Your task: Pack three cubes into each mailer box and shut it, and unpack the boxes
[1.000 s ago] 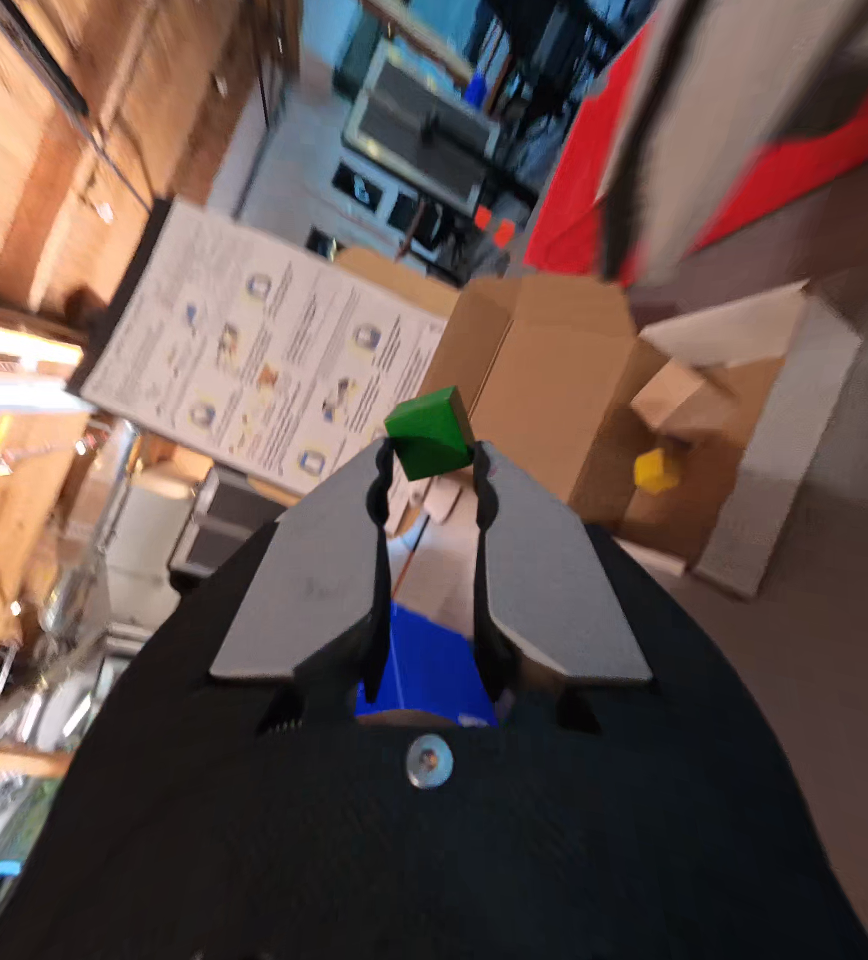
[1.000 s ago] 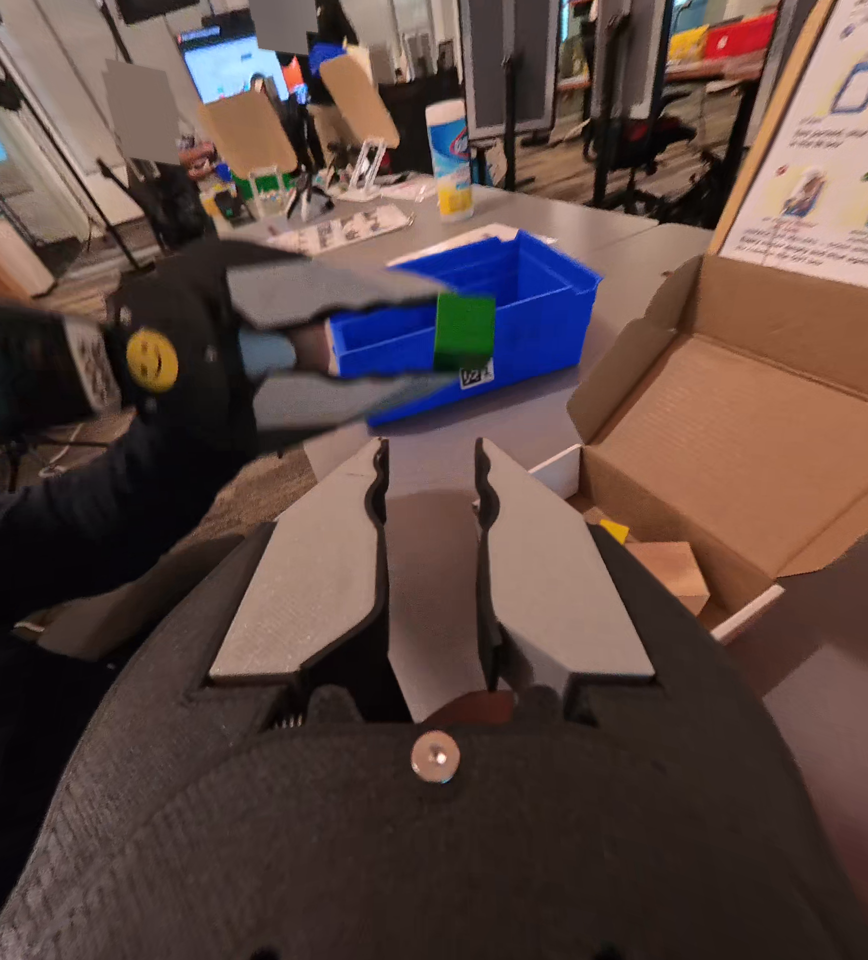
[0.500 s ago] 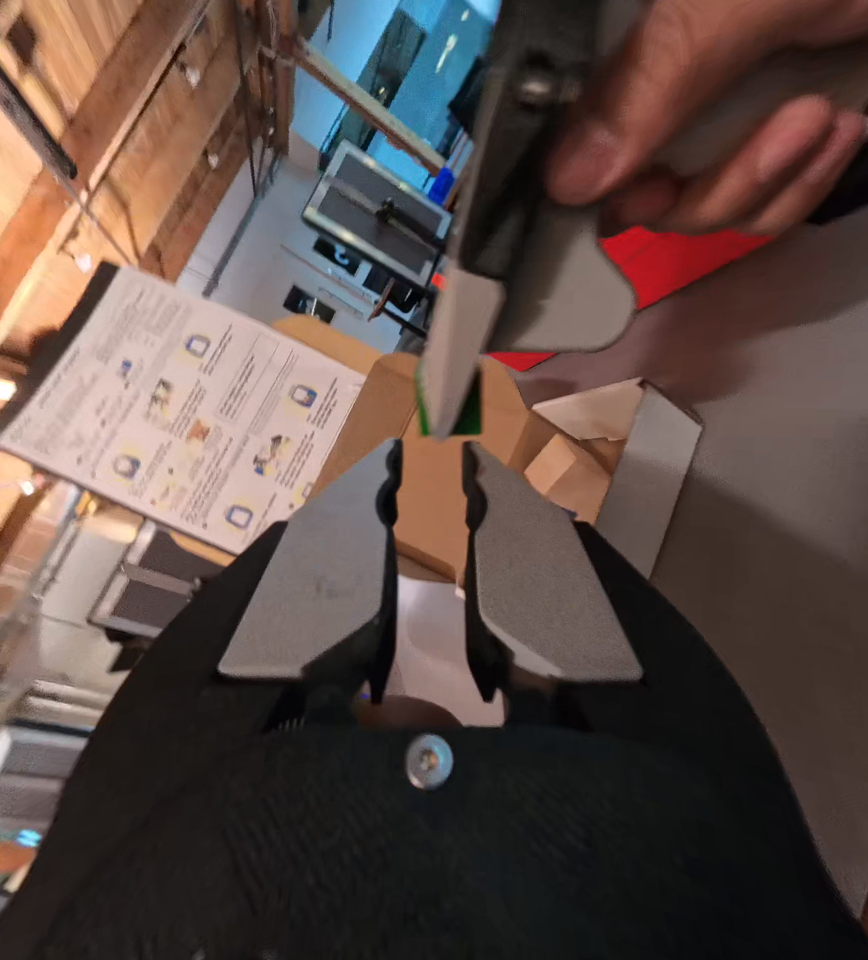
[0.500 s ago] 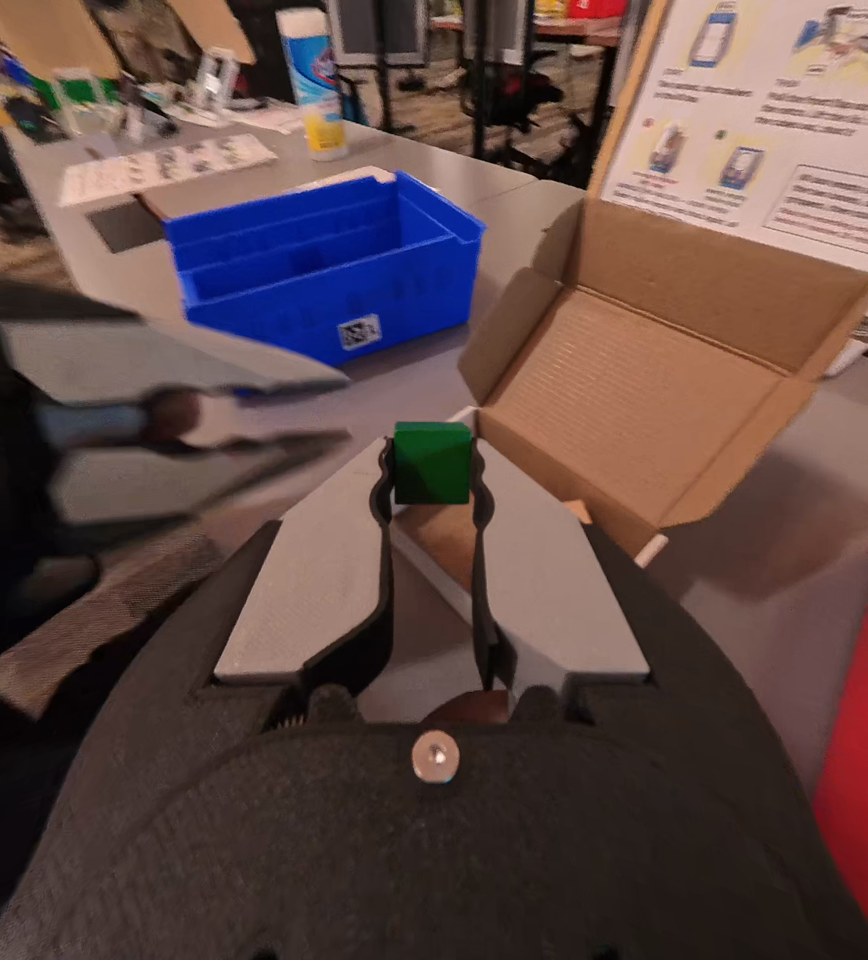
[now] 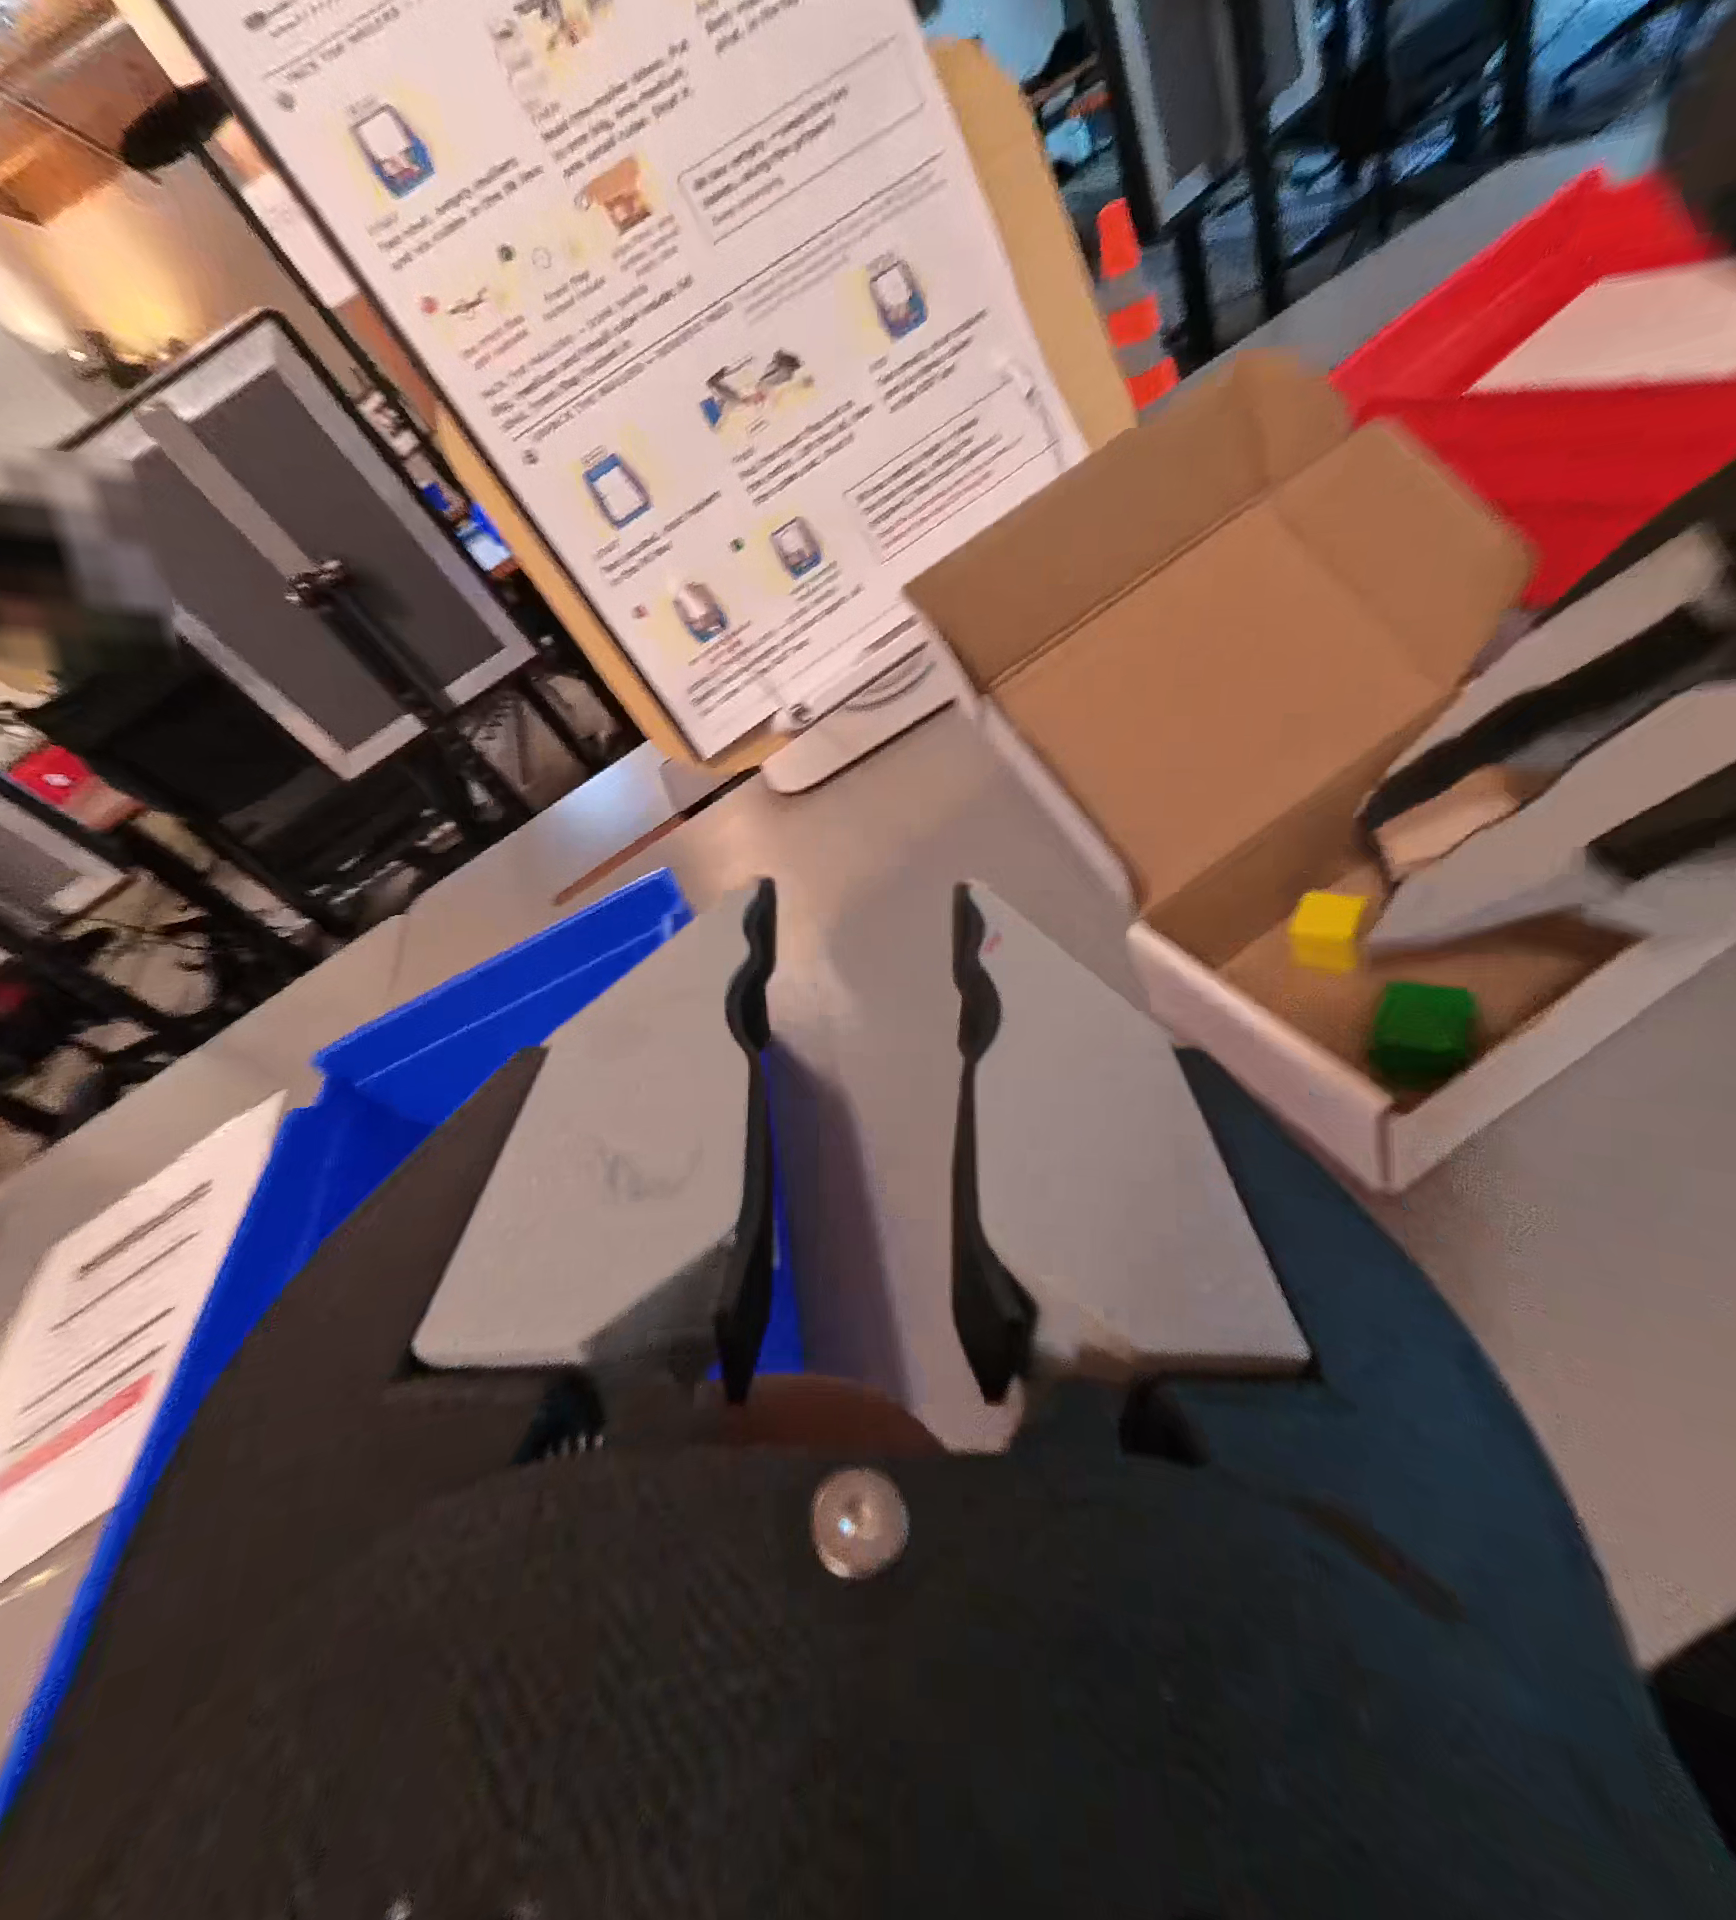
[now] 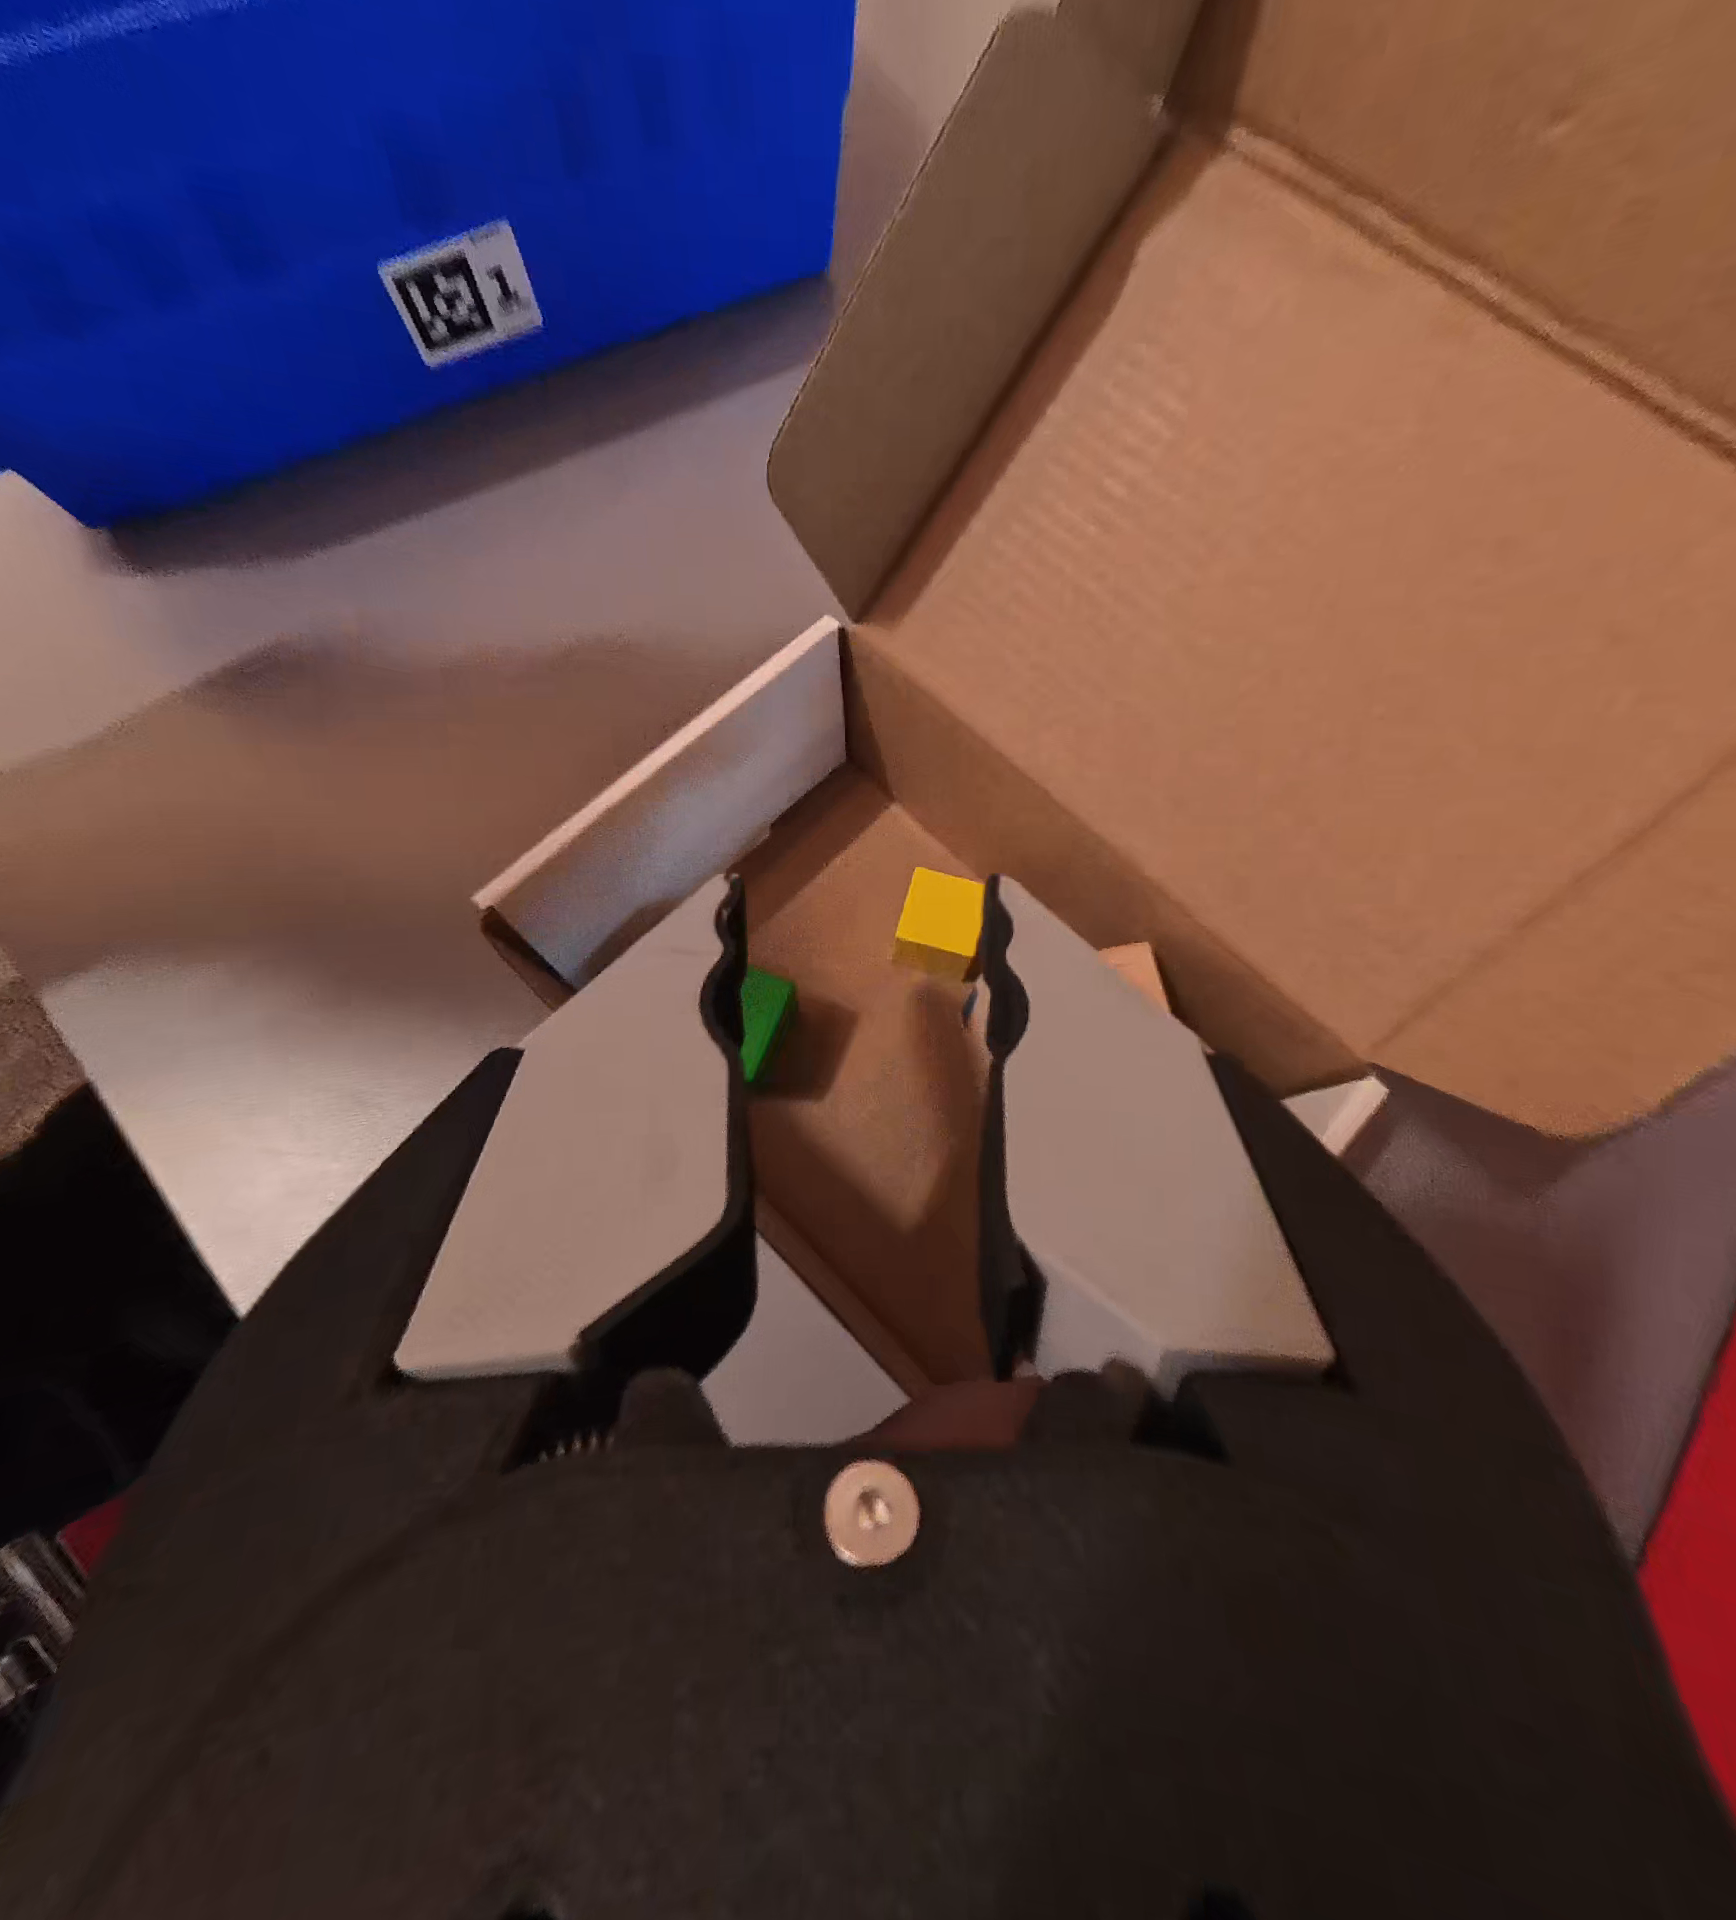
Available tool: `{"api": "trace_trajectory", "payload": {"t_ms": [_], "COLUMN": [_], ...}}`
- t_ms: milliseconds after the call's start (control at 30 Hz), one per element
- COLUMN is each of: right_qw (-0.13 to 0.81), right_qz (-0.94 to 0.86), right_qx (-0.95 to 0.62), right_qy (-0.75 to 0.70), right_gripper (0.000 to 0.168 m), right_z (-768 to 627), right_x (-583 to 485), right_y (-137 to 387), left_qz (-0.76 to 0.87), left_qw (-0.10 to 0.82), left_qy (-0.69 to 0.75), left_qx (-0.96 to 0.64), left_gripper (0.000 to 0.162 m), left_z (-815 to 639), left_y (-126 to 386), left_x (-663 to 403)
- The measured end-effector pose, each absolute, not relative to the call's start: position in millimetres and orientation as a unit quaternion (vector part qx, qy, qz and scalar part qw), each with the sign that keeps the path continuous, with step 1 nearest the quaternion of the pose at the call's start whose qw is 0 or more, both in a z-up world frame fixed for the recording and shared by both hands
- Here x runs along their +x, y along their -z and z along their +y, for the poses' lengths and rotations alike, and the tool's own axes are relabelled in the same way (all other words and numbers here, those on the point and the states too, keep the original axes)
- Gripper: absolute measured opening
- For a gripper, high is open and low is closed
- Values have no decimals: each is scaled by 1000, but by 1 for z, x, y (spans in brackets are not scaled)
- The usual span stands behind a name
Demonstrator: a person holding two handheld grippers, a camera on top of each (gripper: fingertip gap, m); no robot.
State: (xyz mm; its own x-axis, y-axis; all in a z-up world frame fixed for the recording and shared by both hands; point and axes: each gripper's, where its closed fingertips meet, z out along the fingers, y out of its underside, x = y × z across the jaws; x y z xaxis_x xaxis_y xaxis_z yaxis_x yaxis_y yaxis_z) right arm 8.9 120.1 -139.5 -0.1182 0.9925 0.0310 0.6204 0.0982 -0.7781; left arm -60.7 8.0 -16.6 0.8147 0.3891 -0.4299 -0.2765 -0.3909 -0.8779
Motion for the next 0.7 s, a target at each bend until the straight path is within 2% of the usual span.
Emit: {"api": "trace_trajectory", "payload": {"t_ms": [167, 300, 567, 700], "right_qw": [315, 331, 340, 306], "right_qz": [-652, -655, -662, -658], "right_qx": [-589, -589, -607, -641], "right_qy": [-357, -339, -279, -251], "right_gripper": [42, 41, 42, 39], "right_z": [129, 146, 174, 186], "right_x": [31, 56, 89, 93], "right_y": [114, 104, 114, 137], "left_qz": [-63, -34, 49, 31], "left_qw": [525, 503, 467, 469], "left_qy": [-250, -172, -126, -99], "left_qx": [-811, -846, -874, -877], "left_gripper": [48, 49, 50, 53], "left_z": [-8, 4, 46, 62], "left_y": [36, 65, 103, 114], "left_x": [-71, -55, -5, 2]}}
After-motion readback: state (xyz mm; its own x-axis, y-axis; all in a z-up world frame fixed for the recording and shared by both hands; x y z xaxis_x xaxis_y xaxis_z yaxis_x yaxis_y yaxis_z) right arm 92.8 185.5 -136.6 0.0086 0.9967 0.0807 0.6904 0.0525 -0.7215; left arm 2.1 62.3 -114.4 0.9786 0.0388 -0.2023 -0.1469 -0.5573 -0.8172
